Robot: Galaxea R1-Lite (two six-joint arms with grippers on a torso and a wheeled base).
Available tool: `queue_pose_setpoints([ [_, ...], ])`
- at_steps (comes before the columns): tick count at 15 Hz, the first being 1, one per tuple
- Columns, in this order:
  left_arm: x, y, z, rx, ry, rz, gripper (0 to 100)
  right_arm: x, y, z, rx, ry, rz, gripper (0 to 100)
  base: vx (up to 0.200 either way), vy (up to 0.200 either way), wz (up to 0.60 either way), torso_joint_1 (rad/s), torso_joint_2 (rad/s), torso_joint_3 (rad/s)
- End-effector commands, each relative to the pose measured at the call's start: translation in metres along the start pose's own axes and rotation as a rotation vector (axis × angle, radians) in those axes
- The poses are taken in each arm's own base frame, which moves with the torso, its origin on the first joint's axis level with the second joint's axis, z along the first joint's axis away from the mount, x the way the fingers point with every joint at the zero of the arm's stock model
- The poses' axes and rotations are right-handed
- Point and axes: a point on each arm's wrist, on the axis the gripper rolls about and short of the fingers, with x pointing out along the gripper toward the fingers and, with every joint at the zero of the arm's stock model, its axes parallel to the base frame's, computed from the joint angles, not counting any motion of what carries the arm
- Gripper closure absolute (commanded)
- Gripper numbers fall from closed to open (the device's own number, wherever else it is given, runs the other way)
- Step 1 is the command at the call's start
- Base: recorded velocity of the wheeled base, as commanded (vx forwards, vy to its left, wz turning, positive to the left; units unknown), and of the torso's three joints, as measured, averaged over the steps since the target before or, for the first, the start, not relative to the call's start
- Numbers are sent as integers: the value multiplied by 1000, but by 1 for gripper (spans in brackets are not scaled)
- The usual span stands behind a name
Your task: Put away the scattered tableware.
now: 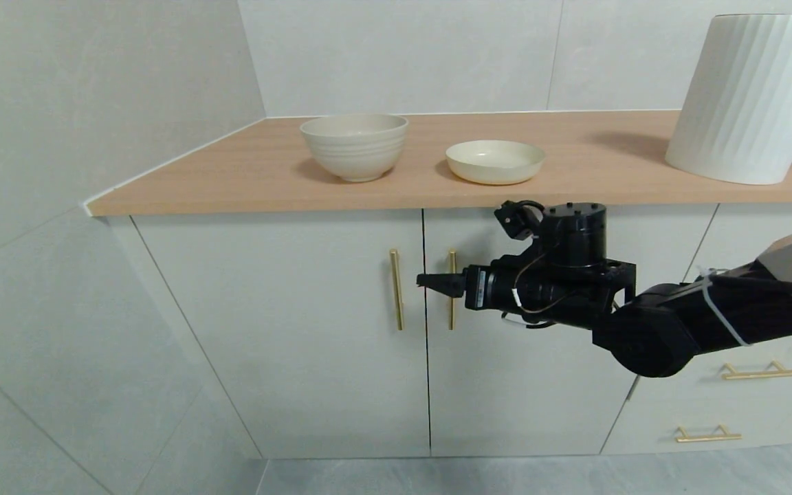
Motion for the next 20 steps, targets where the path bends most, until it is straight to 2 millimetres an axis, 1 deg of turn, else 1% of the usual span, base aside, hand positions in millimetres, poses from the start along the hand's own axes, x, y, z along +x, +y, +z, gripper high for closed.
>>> queue_pose_setpoints([
  [1, 0, 0, 0, 0, 1, 1, 0, 13, -4, -14, 1, 12, -3, 0, 0, 0, 0, 0, 0, 0],
  [10, 0, 0, 0, 0, 1, 1, 0, 17, 5, -13, 32, -51, 46, 0, 0, 0, 0, 0, 0, 0],
  [12, 0, 0, 0, 0, 0, 1, 0, 16, 6, -12, 72, -50, 54, 0, 0, 0, 0, 0, 0, 0],
  [14, 0, 0, 0, 0, 1, 1, 0, 16, 6, -13, 76, -47, 56, 0, 0, 0, 0, 0, 0, 0],
  [20, 0, 0, 0, 0, 1, 1, 0, 10, 19, -18, 74, -6, 121, 0, 0, 0, 0, 0, 0, 0],
])
